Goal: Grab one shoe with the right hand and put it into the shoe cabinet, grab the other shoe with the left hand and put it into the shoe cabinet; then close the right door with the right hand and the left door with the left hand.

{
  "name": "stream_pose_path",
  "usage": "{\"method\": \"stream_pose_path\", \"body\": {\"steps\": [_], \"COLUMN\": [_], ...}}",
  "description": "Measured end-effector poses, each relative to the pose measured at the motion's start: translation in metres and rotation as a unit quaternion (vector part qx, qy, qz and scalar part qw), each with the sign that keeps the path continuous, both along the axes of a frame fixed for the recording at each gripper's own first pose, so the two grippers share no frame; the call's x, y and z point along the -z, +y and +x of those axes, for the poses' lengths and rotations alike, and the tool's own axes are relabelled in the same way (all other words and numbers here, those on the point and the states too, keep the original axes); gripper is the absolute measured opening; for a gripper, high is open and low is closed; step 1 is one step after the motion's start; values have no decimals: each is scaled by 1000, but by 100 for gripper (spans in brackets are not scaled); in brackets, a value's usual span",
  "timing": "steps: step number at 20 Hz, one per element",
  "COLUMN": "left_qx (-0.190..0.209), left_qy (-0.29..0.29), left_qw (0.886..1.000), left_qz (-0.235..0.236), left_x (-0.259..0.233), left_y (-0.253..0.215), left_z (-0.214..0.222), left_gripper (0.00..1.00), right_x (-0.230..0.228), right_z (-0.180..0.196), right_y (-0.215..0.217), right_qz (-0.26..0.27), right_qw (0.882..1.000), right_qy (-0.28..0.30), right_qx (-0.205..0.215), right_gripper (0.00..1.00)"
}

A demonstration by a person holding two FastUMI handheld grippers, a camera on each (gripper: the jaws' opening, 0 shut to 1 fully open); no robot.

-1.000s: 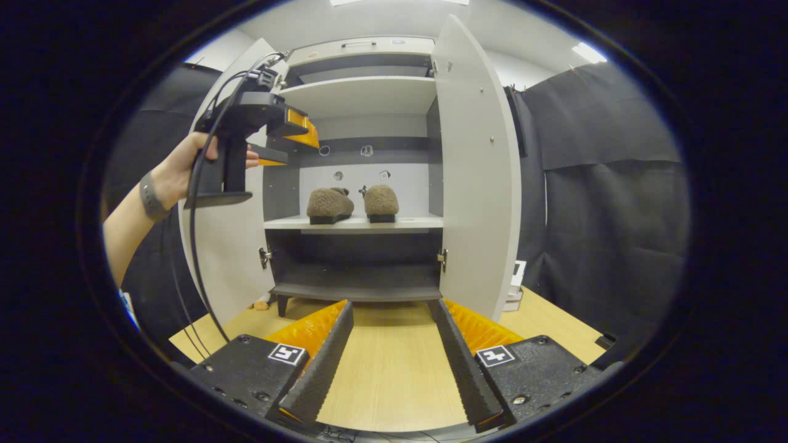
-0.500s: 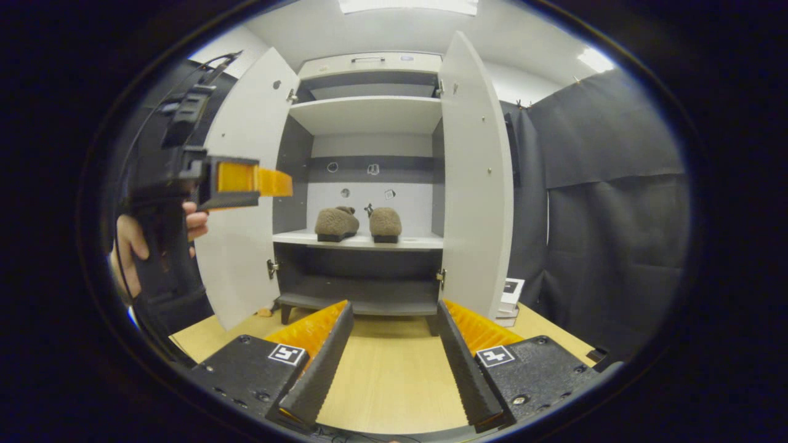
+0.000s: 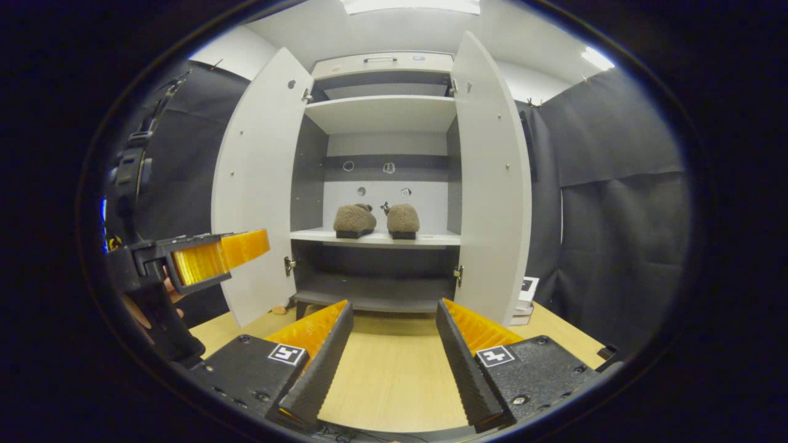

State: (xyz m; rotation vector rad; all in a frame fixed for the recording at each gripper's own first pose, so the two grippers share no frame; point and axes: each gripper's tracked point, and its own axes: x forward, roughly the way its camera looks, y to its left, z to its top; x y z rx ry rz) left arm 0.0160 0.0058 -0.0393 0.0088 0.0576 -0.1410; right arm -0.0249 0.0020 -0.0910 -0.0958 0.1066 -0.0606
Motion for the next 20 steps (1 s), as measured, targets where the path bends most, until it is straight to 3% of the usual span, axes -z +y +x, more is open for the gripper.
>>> {"method": "stream_pose_path", "body": {"steps": [1, 2, 7, 9, 10, 14, 16, 20], "left_qx": [-7, -10, -10, -19, -17, 4, 5, 10], "left_qy": [0, 7, 39, 50, 54, 49, 48, 39], "left_qw": [1000, 1000, 999, 999, 998, 999, 999, 999], "left_qz": [6, 6, -14, -5, -9, -15, -5, 1], "left_x": [4, 9, 27, 36, 38, 33, 34, 29], "left_y": [2, 1, 1, 5, 3, -8, -11, -13], "left_z": [-5, -9, -19, -17, -18, -19, -20, -23], "left_gripper": [94, 93, 94, 94, 94, 94, 94, 94], "right_x": [-2, -5, -64, -101, -119, -163, -187, -232], "right_z": [0, 0, 8, 8, 7, 1, 0, -1], "right_y": [3, 8, 21, 13, 5, -27, -55, -126], "right_qz": [4, 11, 26, 28, 34, 76, 86, 50], "right_qw": [1000, 1000, 998, 996, 995, 990, 990, 990], "right_qy": [1, 0, -19, -37, -48, -58, -82, -128], "right_qx": [-4, -14, -59, -75, -80, -100, -82, -10], "right_gripper": [91, 86, 87, 92, 87, 89, 89, 94]}}
